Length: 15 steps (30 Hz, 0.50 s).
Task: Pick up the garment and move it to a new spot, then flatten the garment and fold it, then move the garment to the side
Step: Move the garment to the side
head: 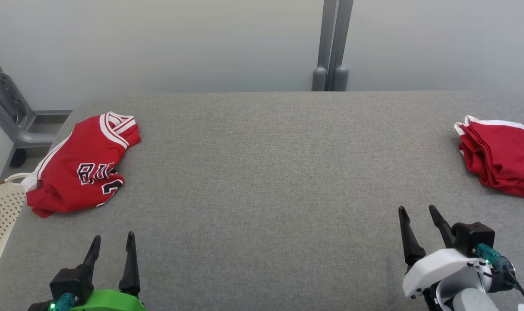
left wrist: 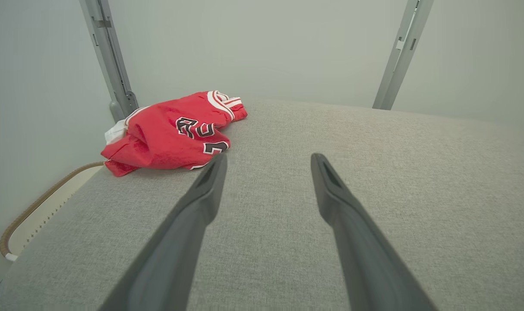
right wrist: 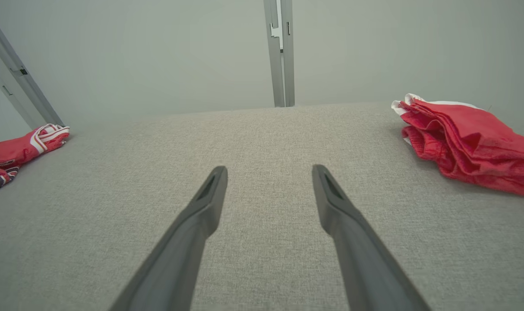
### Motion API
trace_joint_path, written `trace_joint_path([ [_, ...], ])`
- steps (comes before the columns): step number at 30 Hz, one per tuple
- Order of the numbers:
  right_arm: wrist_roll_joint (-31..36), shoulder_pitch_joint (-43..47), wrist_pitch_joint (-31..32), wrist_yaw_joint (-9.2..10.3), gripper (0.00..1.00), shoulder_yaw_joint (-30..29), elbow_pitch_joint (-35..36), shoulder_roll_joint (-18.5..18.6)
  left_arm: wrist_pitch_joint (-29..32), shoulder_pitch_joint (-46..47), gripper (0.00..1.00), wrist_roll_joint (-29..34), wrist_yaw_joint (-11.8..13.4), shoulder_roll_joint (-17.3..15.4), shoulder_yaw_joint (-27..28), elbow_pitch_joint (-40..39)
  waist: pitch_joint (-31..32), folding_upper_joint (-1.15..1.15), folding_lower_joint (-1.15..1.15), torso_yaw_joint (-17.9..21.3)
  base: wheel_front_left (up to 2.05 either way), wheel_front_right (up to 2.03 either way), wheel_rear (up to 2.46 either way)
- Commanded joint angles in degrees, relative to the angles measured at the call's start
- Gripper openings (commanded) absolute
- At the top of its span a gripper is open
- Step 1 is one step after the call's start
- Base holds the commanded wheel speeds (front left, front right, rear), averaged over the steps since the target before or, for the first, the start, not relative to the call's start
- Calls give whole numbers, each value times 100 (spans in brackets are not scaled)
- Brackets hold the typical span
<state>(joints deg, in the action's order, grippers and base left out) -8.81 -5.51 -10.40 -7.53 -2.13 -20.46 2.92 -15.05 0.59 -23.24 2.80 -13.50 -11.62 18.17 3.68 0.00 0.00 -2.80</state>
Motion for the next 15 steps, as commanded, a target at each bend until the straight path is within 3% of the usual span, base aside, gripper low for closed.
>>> trace_joint_path([
  [1,-57,142,16,8,100,60,37,2,-12,-135,100,61,32,-22,81,-70,3,0,0,8,0,0,0],
  [15,-159,569,62,8,100,275,239,1,-11,-702,100,315,-234,357,516,-853,53,0,0,40,0,0,0],
])
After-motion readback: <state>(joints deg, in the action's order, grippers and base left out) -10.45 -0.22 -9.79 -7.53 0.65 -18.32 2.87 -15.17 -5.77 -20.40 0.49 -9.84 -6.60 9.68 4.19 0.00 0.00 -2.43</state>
